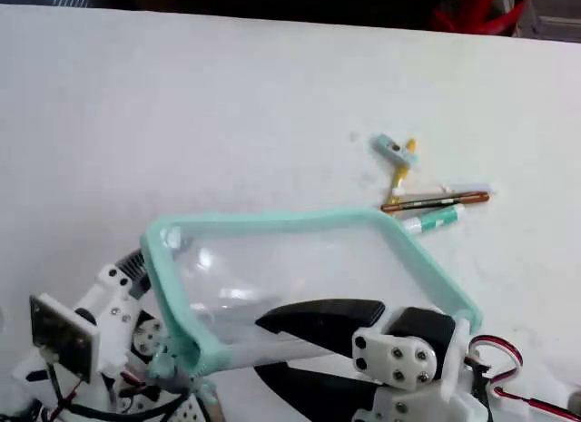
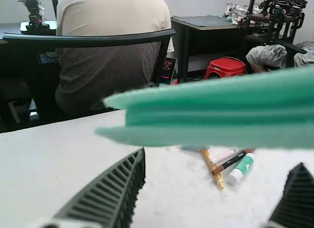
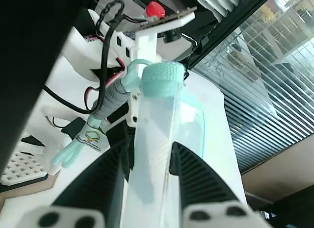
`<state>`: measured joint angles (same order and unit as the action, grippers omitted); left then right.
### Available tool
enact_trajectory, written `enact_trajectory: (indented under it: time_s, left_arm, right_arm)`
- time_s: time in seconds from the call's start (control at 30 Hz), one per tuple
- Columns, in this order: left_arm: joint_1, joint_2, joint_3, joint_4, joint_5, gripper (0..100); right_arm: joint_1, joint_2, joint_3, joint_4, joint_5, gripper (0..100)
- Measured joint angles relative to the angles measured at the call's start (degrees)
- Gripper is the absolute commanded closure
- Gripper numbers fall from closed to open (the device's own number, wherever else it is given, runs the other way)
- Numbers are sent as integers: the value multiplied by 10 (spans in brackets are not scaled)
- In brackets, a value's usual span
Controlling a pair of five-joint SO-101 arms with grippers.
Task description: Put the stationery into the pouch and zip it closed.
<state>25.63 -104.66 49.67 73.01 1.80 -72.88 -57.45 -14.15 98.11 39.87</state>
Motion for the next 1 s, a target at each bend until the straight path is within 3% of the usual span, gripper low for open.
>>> enact_trajectory:
  time_s: [0.27, 0.6, 1.0]
  left_arm:
    - [-6, 0, 18, -11, 0, 583]
    - [-5, 0, 98, -142, 0, 585]
    - [13, 4, 63, -122, 0, 585]
  right_arm:
    - [0, 0, 2, 0, -1, 980]
    - [0, 0, 2, 0, -1, 980]
    - [18, -2, 42, -22, 21, 980]
